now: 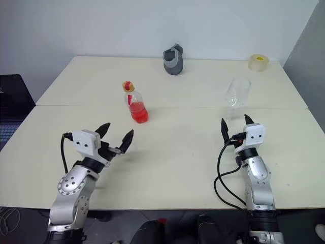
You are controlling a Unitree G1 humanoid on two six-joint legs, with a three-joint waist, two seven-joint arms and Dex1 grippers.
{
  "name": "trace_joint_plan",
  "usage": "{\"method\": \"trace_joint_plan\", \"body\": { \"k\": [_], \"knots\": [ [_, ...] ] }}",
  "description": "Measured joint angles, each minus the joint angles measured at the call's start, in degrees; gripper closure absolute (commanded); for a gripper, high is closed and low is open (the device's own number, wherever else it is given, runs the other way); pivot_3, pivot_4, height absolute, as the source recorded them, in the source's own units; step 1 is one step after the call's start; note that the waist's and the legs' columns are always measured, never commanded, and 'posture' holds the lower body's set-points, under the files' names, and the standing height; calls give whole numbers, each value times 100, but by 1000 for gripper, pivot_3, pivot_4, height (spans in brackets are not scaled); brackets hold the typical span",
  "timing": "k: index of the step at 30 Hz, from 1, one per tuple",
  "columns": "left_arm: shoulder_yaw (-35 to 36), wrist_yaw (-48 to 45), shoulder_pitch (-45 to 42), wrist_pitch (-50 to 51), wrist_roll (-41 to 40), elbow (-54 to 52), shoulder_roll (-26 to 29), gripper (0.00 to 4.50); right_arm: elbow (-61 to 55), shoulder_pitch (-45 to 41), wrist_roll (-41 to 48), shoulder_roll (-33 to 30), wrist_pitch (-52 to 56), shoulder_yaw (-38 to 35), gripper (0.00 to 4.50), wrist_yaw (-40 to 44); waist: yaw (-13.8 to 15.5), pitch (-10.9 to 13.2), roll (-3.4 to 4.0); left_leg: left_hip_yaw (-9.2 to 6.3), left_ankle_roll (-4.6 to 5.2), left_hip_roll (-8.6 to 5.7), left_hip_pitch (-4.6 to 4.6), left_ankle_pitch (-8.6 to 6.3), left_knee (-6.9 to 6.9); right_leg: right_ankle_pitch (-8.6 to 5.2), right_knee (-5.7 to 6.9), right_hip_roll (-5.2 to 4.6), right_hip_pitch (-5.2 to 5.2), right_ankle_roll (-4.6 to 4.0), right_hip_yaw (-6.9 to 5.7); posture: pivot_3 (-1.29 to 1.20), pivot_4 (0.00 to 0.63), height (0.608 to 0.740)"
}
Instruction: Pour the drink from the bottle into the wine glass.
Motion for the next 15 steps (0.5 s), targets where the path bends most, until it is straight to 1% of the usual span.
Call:
{"method": "trace_joint_plan", "body": {
  "k": [9,15],
  "knots": [
    [-1,30,-31,337,-32,-107,22,15,0,-2,-1,0,0,3,0,9,0,0,0,0,0,0,0,0,0,0,0,0,0,0,0,0,150,740],
    [-8,-206,-70,364,-134,-129,81,15,0,-2,-1,1,0,3,0,9,0,0,0,0,0,0,0,0,0,0,0,0,0,0,0,0,150,740]
  ]
}}
